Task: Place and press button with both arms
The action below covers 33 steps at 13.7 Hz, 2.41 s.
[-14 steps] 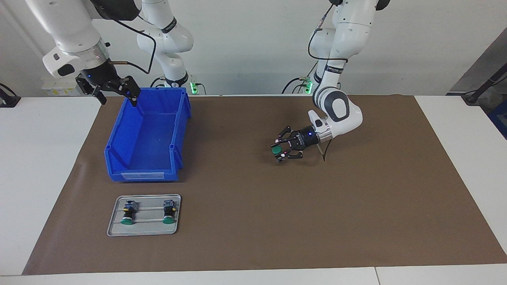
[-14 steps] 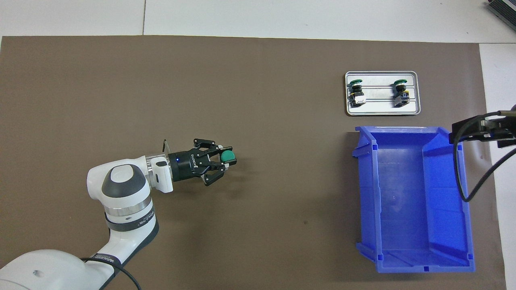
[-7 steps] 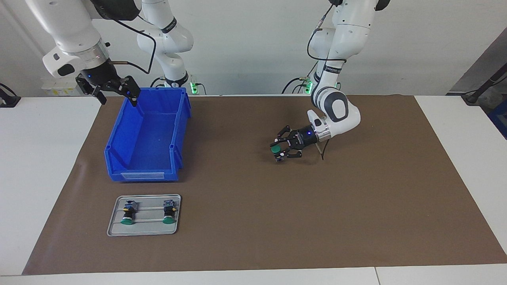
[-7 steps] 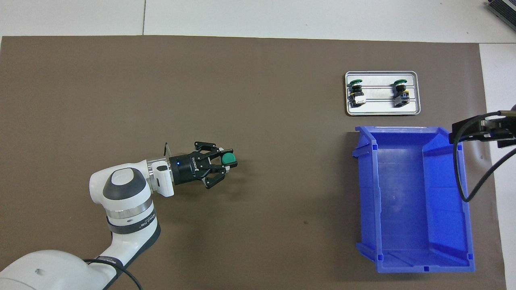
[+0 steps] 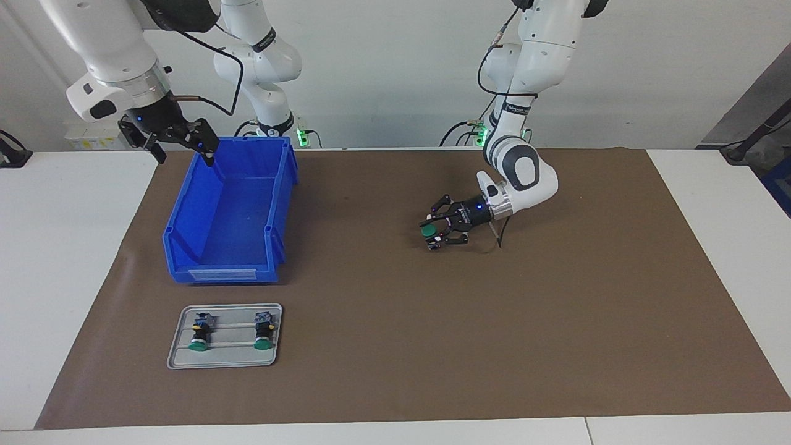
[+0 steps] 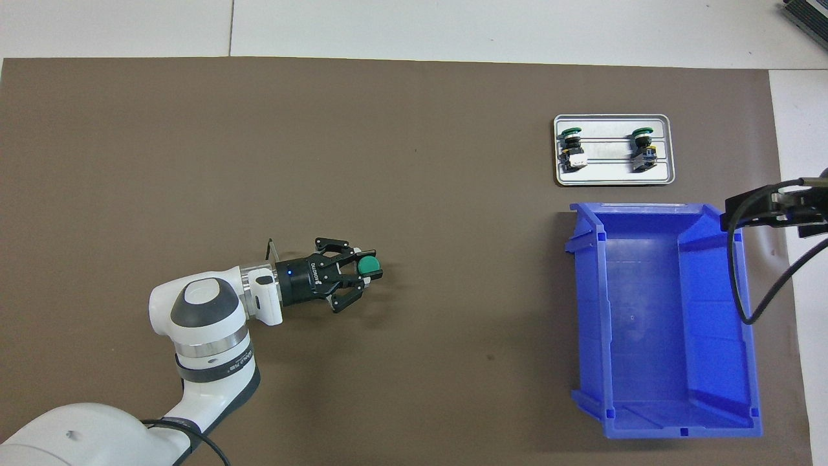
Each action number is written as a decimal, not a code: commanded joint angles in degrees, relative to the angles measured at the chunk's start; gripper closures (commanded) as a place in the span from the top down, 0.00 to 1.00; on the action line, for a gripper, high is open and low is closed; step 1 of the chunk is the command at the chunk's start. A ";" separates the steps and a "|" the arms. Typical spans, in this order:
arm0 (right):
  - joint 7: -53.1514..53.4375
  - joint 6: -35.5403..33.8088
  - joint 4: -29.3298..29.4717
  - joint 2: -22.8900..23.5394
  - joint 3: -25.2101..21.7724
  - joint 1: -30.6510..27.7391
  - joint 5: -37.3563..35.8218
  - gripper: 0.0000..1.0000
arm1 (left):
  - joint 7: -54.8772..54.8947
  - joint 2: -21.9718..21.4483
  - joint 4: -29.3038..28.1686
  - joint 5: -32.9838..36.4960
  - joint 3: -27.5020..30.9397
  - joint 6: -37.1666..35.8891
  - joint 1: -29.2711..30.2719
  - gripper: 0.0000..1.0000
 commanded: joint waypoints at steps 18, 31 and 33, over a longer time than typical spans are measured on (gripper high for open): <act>-1.52 -0.20 -1.08 -1.07 0.20 -0.36 0.20 1.00 | 1.61 -0.33 -0.53 -0.85 0.99 -0.02 1.69 0.54; -1.52 -0.20 -1.08 -1.07 0.20 -0.36 0.20 1.00 | -15.14 -2.17 9.04 -0.77 0.02 8.56 0.46 0.54; -1.52 -0.20 -1.08 -1.07 0.20 -0.36 0.20 1.00 | -20.87 -3.40 11.33 -0.68 -1.38 13.93 -0.07 0.54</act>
